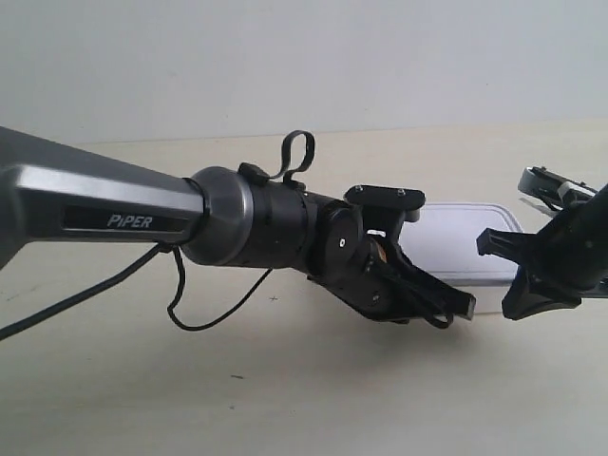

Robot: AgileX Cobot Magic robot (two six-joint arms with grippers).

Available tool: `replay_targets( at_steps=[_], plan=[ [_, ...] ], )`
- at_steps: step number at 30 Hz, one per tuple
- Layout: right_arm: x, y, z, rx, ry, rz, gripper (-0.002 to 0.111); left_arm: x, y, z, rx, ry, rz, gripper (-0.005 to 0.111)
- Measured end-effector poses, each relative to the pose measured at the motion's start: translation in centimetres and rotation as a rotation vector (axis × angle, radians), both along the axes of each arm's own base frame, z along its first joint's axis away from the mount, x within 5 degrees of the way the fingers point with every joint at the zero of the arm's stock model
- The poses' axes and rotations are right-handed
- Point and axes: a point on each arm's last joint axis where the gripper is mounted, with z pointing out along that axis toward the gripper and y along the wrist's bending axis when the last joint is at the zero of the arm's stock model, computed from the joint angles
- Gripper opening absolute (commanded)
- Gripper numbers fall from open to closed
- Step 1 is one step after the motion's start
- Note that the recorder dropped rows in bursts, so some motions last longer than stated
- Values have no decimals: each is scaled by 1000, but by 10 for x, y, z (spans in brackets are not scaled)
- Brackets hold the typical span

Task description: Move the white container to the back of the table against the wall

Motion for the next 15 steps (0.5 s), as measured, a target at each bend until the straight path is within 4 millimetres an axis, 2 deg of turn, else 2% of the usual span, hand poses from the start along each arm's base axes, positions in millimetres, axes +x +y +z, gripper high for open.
replay_targets(
  at_steps=[8,15],
  plan=[
    [22,1,0,13,-30,-11,0,22,2,2,11,-18,6,0],
    [53,2,1,36,-77,-27,0,42,-3,7,18,-75,-8,0]
  ],
)
